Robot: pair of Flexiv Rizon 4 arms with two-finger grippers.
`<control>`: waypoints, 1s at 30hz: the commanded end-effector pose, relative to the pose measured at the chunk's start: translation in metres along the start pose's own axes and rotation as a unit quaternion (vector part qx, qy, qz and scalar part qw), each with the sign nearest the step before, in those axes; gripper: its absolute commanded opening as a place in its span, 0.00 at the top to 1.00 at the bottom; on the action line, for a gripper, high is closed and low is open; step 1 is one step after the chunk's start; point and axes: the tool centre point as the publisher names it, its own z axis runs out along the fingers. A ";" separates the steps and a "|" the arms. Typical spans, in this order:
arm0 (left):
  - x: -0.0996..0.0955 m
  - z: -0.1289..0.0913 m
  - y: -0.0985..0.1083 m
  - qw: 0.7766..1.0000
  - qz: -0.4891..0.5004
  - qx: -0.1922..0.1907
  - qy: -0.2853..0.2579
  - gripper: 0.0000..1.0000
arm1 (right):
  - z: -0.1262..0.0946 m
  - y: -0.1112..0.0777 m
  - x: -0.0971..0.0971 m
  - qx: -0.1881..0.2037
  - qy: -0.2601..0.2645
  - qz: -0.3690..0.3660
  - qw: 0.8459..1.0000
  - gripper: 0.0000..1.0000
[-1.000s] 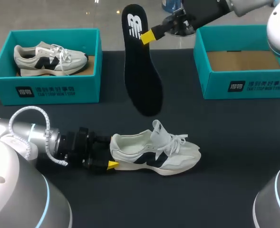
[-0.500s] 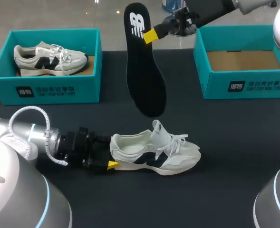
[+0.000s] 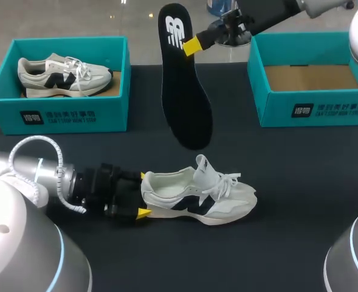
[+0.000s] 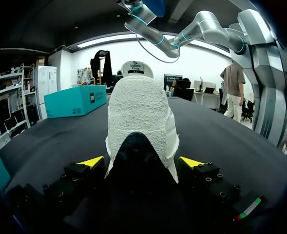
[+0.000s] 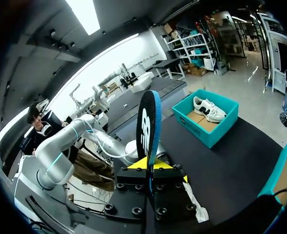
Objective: Take the shoe out of the shoebox, open the shoe tongue, remove and reinsert the insole, then place the shoe into the shoebox
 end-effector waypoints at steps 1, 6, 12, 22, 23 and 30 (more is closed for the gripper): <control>0.008 -0.009 -0.010 1.000 0.013 -0.017 -0.012 0.00 | 0.002 0.001 0.000 0.001 -0.001 0.000 1.000 1.00; 0.008 -0.017 -0.010 0.999 0.021 -0.039 -0.011 0.00 | 0.002 0.001 0.000 0.001 -0.001 0.000 1.000 1.00; 0.008 -0.041 -0.014 0.993 0.049 -0.103 -0.008 0.00 | 0.002 0.001 0.000 0.001 -0.001 0.000 1.000 1.00; 0.009 -0.075 -0.054 0.970 0.031 -0.237 0.045 0.00 | 0.002 0.001 0.000 0.001 -0.001 0.000 1.000 1.00; 0.010 -0.076 -0.056 0.967 0.026 -0.246 0.057 0.00 | 0.002 0.001 0.000 0.001 -0.001 0.000 1.000 1.00; 0.014 -0.075 -0.063 0.957 0.020 -0.280 0.072 0.00 | 0.002 0.001 0.000 0.001 -0.001 0.000 1.000 1.00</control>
